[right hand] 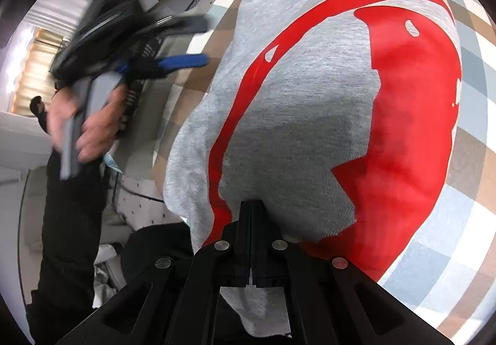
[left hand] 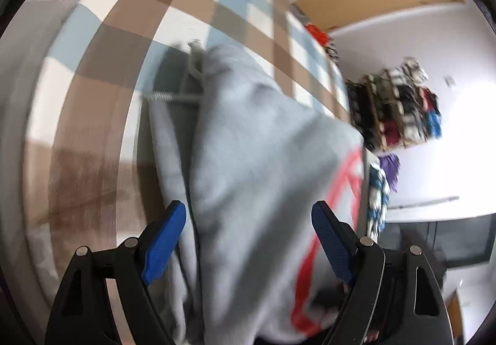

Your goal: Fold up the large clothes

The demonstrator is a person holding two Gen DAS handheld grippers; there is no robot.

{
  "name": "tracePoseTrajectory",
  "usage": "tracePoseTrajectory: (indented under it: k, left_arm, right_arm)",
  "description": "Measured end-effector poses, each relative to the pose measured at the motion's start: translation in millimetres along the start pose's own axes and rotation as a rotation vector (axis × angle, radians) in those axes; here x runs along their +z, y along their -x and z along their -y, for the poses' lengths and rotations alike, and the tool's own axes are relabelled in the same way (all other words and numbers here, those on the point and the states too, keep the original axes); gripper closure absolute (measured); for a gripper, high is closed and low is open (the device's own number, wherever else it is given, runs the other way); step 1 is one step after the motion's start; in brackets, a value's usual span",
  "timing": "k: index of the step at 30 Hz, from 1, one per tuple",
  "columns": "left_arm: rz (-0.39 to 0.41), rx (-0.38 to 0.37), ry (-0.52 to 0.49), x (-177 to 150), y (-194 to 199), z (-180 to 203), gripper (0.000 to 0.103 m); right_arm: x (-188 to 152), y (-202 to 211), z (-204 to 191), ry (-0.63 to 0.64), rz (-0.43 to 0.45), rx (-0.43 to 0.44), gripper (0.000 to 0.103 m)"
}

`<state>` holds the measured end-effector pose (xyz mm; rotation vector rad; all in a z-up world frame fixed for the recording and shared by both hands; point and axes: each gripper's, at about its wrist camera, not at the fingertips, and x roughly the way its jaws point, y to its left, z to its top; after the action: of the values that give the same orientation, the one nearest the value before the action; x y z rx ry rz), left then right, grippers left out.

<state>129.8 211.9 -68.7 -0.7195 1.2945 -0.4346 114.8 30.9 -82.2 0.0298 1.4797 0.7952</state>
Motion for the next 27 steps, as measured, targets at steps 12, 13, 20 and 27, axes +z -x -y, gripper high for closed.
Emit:
tracePoseTrajectory:
  k: [12, 13, 20, 27]
  left_arm:
    - [-0.008, -0.01, -0.048, 25.6, -4.2, -9.5, 0.092]
    - [0.001, -0.004, -0.063, 24.6, -2.5, -6.8, 0.093]
    - [0.023, 0.073, -0.159, 46.1, 15.3, 19.9, 0.094]
    - [0.017, 0.198, -0.209, 59.4, 10.7, 14.7, 0.094]
  right_arm:
    - [-6.4, 10.6, 18.4, -0.029, 0.045, 0.11, 0.103]
    - [-6.3, 10.8, 19.3, -0.034, 0.047, 0.118, 0.103]
    - [-5.1, 2.8, 16.4, -0.042, 0.014, 0.096, 0.103]
    - [11.1, -27.0, -26.0, 0.085, -0.121, -0.142, 0.103]
